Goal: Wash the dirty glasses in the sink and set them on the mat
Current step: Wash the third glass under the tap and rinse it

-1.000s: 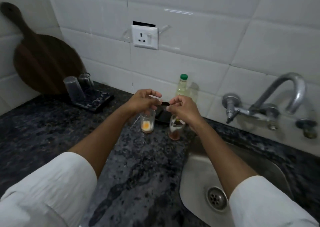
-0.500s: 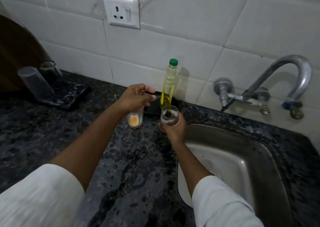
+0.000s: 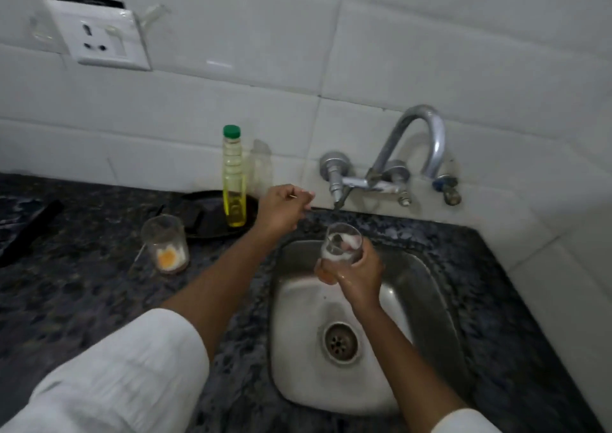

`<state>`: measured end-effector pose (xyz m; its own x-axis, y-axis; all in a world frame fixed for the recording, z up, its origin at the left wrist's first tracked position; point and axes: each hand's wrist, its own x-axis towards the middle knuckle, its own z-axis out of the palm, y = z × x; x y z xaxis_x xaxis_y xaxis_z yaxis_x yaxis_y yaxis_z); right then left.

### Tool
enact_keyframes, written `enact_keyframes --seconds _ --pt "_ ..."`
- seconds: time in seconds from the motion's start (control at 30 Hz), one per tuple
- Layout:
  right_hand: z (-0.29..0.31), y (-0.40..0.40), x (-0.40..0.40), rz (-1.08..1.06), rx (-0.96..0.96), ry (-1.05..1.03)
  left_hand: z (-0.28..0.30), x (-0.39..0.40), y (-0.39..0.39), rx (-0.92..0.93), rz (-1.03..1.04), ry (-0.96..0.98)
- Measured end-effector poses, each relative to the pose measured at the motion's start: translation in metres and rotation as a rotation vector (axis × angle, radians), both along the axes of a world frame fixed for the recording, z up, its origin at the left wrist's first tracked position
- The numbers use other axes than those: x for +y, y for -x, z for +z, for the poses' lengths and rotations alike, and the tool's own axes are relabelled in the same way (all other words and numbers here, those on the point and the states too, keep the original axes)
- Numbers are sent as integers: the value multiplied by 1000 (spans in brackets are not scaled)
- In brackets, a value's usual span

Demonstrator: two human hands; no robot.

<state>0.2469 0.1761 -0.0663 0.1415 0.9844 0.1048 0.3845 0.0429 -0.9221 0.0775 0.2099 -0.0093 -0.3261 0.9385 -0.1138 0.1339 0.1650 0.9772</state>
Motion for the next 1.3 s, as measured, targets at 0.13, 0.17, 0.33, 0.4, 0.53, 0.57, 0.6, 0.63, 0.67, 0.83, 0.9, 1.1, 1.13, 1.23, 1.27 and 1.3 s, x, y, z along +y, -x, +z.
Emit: enact_keyframes --seconds 0.13,0.17,0.33,0.4,0.53,0.57,0.6,0.63,0.67,0.83,0.9,1.1,1.13,1.23,1.27,1.3 --pt "10 -54 10 -44 -81 -8 -10 21 -50 282 -4 -53" --pt "9 -63 13 -39 -84 -2 -11 24 -59 302 19 -63" --pt "12 -94 22 25 -121 20 -12 34 -83 387 206 -58" --pt "14 -99 24 62 -105 37 -6 34 -89 395 242 -30" --pt "12 -98 29 84 -98 39 -4 35 -92 278 263 -12" --pt "12 -96 30 83 -96 36 -5 34 -91 217 261 -7" --pt "12 -94 31 85 -94 36 -5 34 -90 146 266 -1" --pt "12 -93 32 86 -94 34 -5 34 -89 79 278 8" --pt "12 -91 33 88 -94 29 -6 35 -87 26 290 18" --pt "12 -85 32 65 -104 8 -9 38 -81 -161 250 134" --pt "11 -84 30 54 -107 23 -9 38 -79 -191 235 157" --pt "18 -91 24 16 -91 50 -7 34 -80 -205 251 135" --pt "17 -93 23 10 -92 43 -7 32 -81 -208 253 122" --pt "18 -96 19 -3 -89 41 -16 19 -90 -288 217 123" --pt "18 -96 18 -4 -90 44 -23 14 -94 -318 183 159" --pt "17 -96 17 -8 -94 46 -33 7 -100 -342 137 208"
